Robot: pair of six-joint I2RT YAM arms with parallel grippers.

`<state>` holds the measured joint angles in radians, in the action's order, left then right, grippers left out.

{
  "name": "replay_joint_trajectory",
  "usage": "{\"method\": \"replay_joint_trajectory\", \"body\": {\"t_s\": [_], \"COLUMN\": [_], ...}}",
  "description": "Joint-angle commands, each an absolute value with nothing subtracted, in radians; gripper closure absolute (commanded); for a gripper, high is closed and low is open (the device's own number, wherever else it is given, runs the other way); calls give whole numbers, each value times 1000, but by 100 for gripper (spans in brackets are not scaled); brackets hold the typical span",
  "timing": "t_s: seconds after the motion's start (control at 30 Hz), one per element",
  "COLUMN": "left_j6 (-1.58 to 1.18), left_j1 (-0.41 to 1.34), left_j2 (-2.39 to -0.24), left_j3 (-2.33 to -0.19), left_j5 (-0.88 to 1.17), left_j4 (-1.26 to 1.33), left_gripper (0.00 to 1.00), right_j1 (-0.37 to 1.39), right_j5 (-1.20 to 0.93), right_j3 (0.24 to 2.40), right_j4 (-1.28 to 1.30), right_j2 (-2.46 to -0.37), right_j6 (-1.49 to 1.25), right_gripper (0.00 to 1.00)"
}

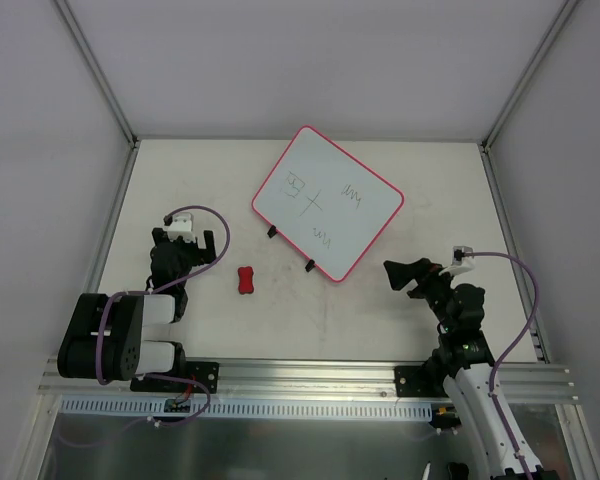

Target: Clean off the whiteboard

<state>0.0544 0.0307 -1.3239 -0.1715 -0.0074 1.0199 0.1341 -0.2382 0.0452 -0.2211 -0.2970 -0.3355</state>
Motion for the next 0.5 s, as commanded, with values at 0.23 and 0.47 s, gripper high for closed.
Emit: {"method": "replay_joint_trajectory", "body": {"t_s": [0.23,0.47], "left_j6": [35,3], "left_j1": [21,21], "left_j2": [-1278,-1097], "left_j3": [-163,-133], "left_j5": [6,-54], "left_j4": [1094,953], "left_gripper": [1,1], "right_j1": [129,129], "right_j5": [-285,-344], "right_j3": [67,25], "right_j4": [-221,-362], "right_j2": [-292,-304], "right_j6": [-302,-370], "right_gripper": [1,1]}}
